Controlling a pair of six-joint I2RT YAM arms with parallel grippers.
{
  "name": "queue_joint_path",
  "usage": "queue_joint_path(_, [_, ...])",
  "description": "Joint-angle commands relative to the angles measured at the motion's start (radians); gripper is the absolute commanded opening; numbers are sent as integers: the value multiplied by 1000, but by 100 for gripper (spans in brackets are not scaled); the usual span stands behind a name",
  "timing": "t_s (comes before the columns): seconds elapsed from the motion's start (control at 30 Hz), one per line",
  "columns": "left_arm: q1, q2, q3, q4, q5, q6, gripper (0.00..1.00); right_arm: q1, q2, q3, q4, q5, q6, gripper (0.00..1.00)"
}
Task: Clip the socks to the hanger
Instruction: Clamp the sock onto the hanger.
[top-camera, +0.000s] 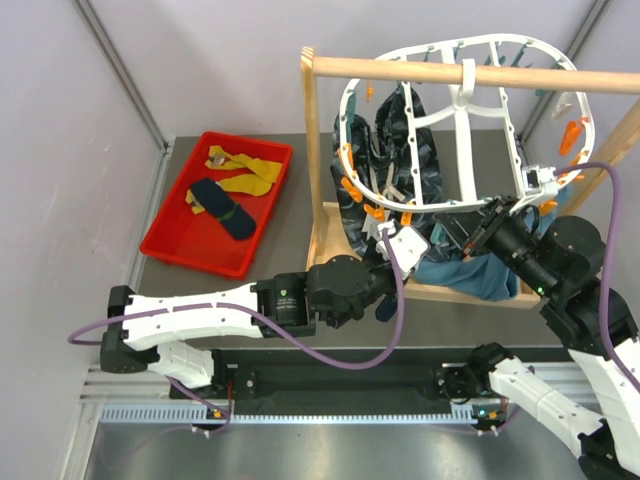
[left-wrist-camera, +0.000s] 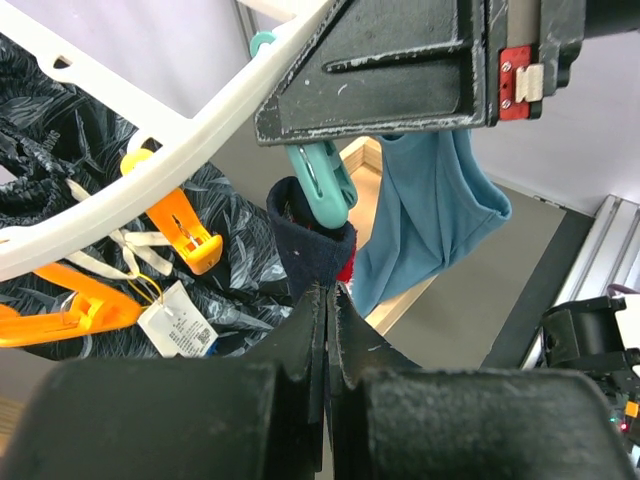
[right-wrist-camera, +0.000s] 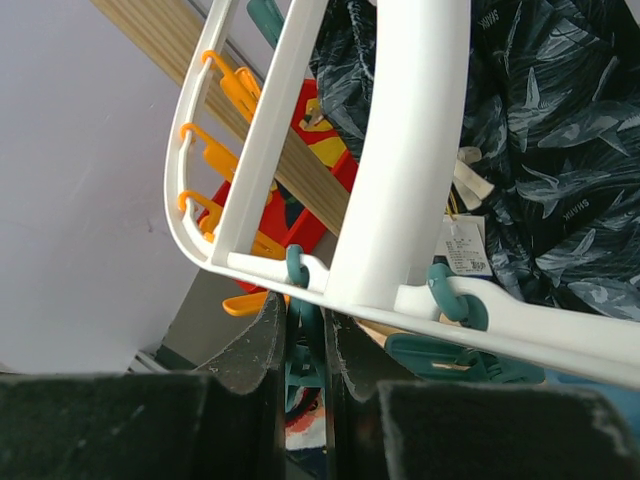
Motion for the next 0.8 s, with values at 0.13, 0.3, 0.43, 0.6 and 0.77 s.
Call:
queue_joint_path(0.13, [-6,-2,29,134,-8,8,0,4,-7,-29,-3,1,15,0])
queue_joint_path(0.3, [-6,23,44,149,-7,7,0,2,-10,-27,-1,-5,17,0])
queue_joint_path(0.43, [-7,38,54,156,-10,5,0,2,-13,-24,-1,-8,16,0])
queue_joint_path(0.6, [-6,40,58,160,-13,7,0,2,-19,-23,2,-25,12,15])
queue_joint_path(0.77, [-6,41,63,163,-10,8,0,2,-23,-21,0,-25,11,29])
